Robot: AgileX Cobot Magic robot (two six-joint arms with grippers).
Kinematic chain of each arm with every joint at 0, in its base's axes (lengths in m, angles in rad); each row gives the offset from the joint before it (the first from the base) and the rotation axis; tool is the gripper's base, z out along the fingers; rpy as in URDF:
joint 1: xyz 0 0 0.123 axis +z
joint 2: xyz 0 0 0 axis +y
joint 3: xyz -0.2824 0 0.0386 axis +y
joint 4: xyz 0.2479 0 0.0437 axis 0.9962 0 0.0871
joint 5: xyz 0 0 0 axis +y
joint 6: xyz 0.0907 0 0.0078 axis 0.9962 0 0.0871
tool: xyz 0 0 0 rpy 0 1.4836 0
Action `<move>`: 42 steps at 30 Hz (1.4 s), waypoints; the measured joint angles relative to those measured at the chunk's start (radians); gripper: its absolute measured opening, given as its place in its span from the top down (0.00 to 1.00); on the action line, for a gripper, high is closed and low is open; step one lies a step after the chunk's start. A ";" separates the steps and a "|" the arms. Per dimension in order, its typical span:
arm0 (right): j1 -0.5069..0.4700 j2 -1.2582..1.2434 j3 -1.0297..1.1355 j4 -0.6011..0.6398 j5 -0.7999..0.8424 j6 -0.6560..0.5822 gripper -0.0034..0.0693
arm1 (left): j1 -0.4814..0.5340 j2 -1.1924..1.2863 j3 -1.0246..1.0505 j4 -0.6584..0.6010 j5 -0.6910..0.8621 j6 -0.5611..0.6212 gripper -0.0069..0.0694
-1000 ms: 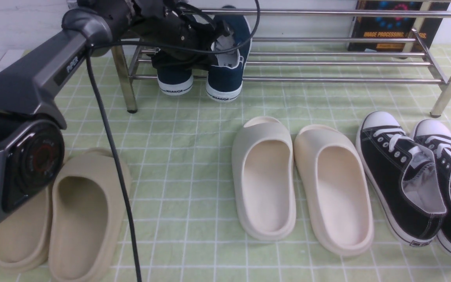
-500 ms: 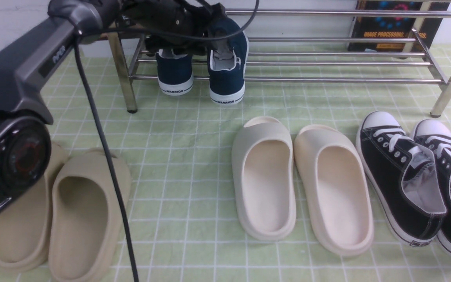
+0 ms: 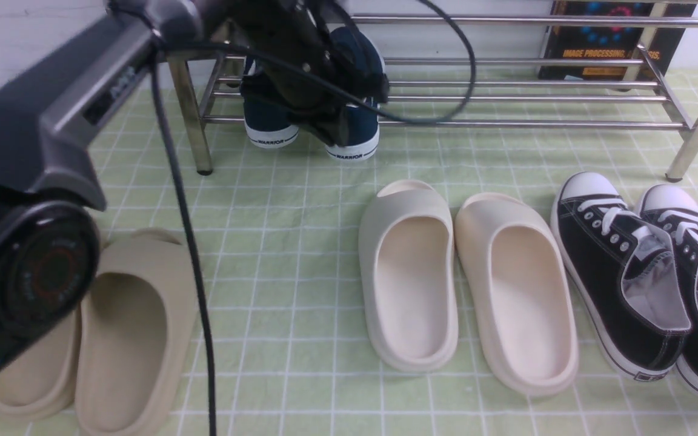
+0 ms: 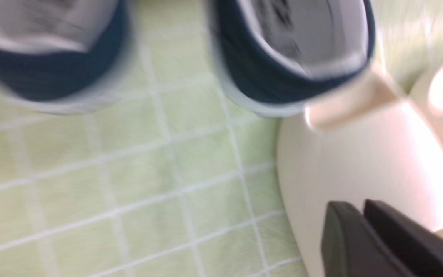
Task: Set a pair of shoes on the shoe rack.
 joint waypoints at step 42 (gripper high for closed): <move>0.000 0.000 0.000 0.000 0.000 0.000 0.62 | 0.052 -0.303 -0.008 0.063 0.062 -0.033 0.93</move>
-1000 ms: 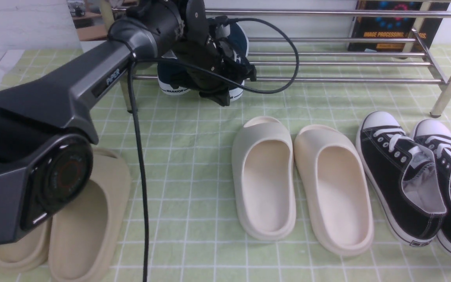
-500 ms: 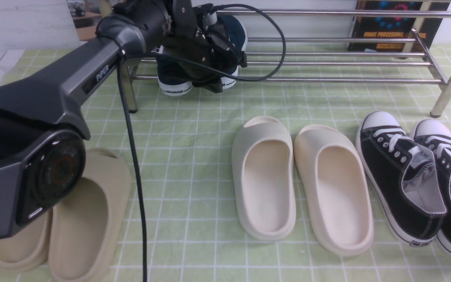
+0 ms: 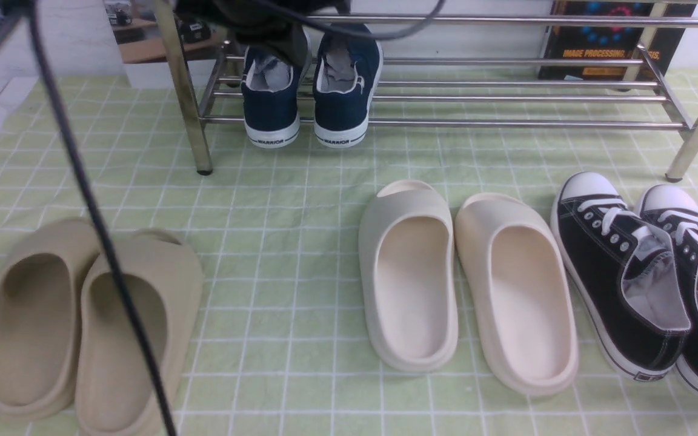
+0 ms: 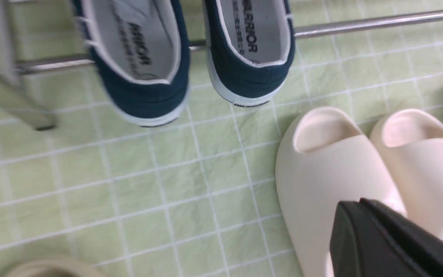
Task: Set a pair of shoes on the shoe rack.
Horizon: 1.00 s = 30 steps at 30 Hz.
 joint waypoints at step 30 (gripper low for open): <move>0.000 0.000 0.000 0.000 0.000 0.000 0.62 | 0.000 -1.248 1.179 0.151 -0.071 -0.136 0.93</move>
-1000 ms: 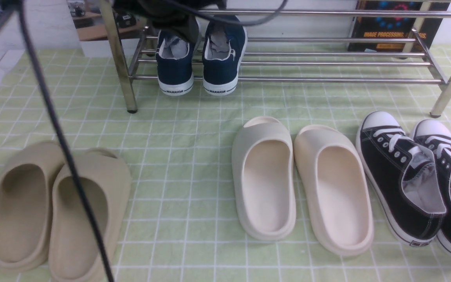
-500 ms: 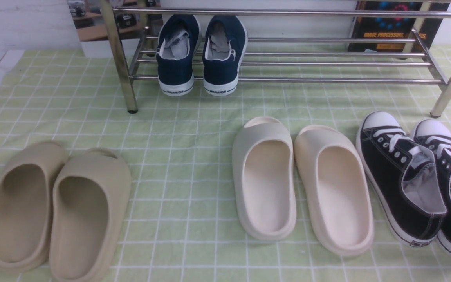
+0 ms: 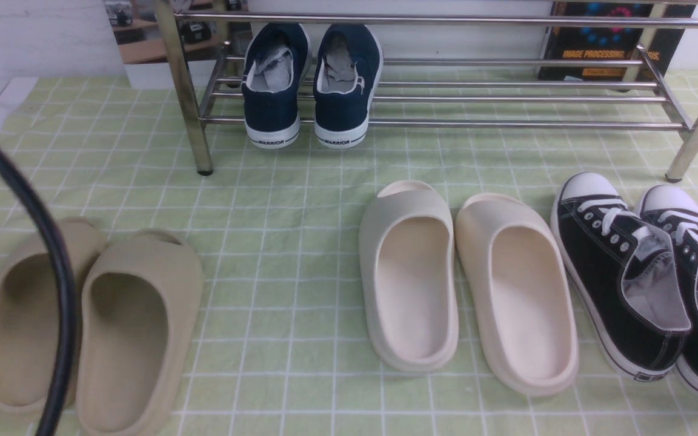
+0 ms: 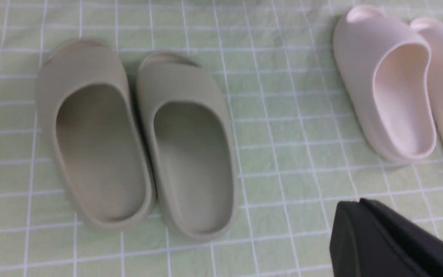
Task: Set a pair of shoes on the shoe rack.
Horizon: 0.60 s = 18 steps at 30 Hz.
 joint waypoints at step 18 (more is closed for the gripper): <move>0.000 0.000 0.000 0.000 0.000 0.000 0.62 | 0.000 -0.077 0.104 0.028 -0.070 0.047 0.93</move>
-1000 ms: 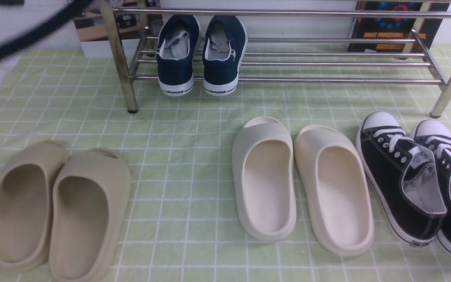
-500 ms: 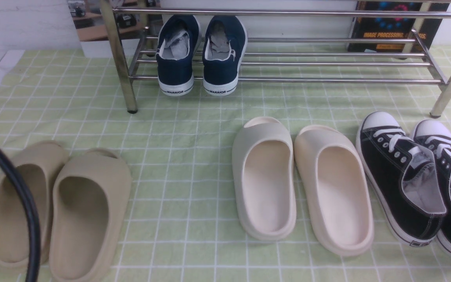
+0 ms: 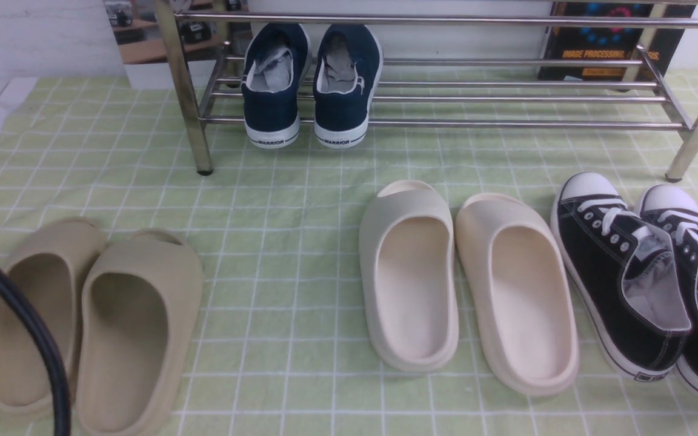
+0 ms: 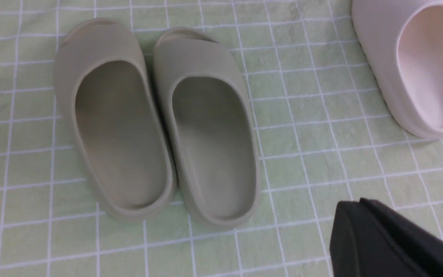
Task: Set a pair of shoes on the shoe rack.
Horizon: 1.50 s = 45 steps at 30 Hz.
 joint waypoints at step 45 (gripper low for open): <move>0.000 0.000 0.000 0.000 0.000 0.000 0.62 | 0.378 -0.560 0.926 -0.064 -0.739 0.047 0.93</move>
